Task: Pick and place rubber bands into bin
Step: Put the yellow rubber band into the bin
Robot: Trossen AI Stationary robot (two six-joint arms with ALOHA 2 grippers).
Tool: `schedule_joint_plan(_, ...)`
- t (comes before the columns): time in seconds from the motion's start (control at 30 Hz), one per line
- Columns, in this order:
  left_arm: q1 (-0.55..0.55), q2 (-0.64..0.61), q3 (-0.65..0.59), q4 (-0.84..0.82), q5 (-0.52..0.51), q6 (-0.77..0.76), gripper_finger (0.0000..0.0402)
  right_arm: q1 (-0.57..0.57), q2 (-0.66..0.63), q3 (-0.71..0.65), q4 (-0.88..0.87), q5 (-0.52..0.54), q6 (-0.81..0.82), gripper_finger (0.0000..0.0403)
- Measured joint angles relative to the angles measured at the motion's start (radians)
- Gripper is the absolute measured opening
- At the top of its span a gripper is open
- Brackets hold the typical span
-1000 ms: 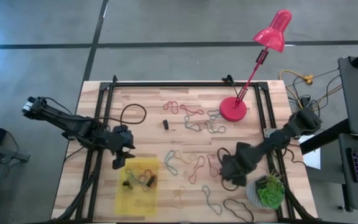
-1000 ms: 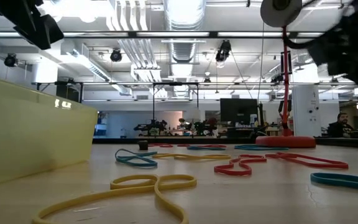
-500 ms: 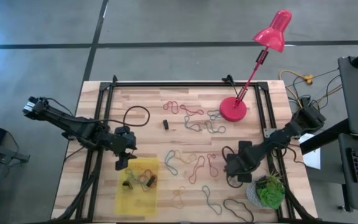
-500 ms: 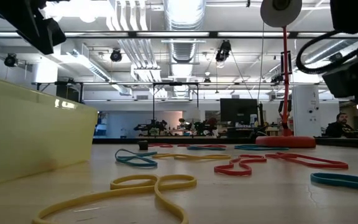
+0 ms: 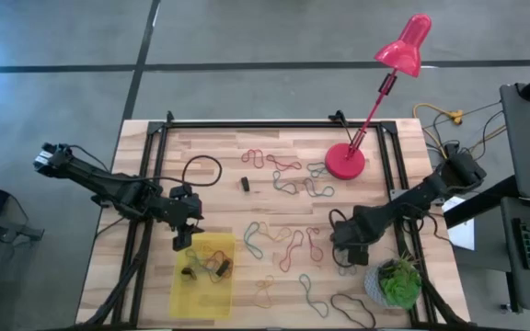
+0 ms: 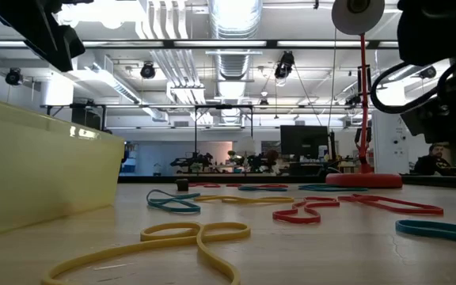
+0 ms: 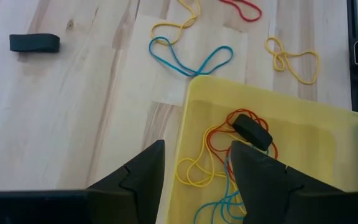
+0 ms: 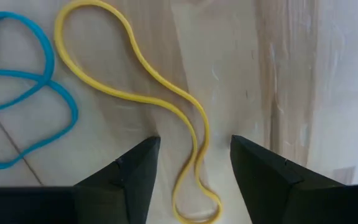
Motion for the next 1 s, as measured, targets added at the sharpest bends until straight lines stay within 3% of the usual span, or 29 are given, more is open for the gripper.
schedule_joint_plan(0.7, 0.000, 0.001, -0.004, 0.000, -0.010, -0.004, 0.0168, 0.002, 0.000, -0.023, 0.066, -0.063, 0.033, 0.0015)
schedule_joint_plan(0.9, 0.000, 0.001, -0.004, 0.000, -0.010, -0.004, 0.0168, 0.002, -0.005, 0.010, 0.050, -0.070, 0.128, 0.0008)
schedule_joint_plan(1.0, 0.000, 0.001, -0.004, 0.000, -0.010, -0.004, 0.0168, 0.003, -0.014, 0.081, 0.036, -0.024, 0.156, 0.0008)
